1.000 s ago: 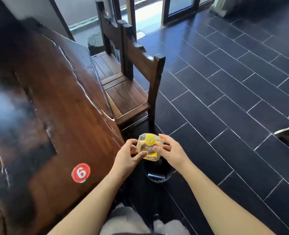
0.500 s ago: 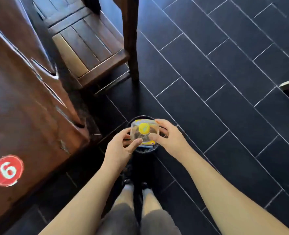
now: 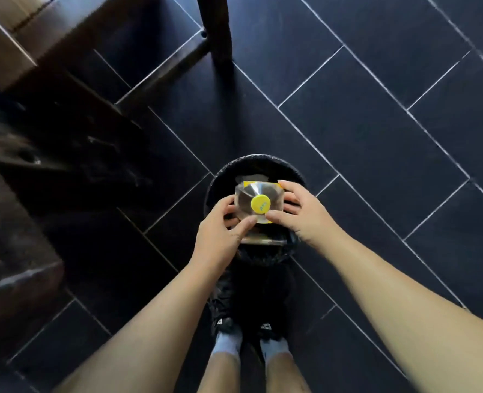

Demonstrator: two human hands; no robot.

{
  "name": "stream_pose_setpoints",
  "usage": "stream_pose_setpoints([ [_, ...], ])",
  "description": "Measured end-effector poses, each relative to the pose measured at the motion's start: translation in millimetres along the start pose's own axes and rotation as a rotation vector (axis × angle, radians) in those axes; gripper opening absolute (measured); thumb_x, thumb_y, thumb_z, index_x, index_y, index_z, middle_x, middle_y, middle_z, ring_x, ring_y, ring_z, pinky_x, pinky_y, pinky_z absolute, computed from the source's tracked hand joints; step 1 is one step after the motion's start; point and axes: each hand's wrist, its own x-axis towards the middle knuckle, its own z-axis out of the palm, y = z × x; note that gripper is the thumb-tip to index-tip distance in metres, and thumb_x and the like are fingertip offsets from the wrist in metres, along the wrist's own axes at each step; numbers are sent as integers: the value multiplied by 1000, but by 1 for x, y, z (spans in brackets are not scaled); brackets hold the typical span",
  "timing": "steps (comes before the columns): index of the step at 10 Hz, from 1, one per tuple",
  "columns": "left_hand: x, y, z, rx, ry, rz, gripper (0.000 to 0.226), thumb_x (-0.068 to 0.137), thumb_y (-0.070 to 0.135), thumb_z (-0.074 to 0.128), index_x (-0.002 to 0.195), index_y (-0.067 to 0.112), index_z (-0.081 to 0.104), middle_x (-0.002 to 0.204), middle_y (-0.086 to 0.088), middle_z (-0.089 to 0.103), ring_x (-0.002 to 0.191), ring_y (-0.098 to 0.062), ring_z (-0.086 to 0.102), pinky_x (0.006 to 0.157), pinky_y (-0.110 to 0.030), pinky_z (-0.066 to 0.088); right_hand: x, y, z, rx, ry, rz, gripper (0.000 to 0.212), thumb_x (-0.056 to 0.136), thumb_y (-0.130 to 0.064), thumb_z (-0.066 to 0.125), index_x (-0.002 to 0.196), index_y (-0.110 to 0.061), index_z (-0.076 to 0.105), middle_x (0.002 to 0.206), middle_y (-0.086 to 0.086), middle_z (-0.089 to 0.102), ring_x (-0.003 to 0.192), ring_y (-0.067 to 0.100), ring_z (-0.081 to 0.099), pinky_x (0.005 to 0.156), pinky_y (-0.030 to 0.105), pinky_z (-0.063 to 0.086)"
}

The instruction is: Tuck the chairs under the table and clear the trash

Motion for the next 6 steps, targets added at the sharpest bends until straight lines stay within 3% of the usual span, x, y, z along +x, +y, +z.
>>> stream_pose_setpoints([
  [2, 25, -27, 5, 64, -64, -17, 49, 80, 36, 78, 123, 45, 55, 123, 18, 63, 113, -3, 61, 100, -40, 50, 19, 25, 2, -18, 48, 39, 94, 75, -19, 87, 152, -28, 32, 138, -14, 52, 122, 3, 54, 94, 21, 46],
  [4, 26, -8, 6, 65, -91, 3, 53, 82, 27, 77, 117, 58, 52, 110, 42, 60, 103, 8, 62, 99, -35, 51, 15, 15, -5, -101, 48, 43, 95, 76, -11, 84, 153, -26, 30, 144, -14, 47, 135, 8, 47, 111, 32, 39],
  [5, 22, 12, 3, 48, -72, 10, 53, 82, 22, 78, 121, 48, 52, 112, 30, 63, 101, 5, 64, 98, -34, 52, 10, -1, -10, -161, 43, 41, 95, 78, -10, 82, 154, -27, 29, 146, -9, 44, 139, 11, 42, 111, 31, 37],
  [6, 9, 36, -2, 67, -10, -6, 55, 83, 27, 77, 131, 36, 53, 122, 18, 60, 100, -5, 66, 92, -33, 54, -7, -22, -9, -197, 23, 63, 90, 77, -24, 85, 151, -28, 34, 142, -9, 44, 136, 11, 43, 112, 36, 39],
])
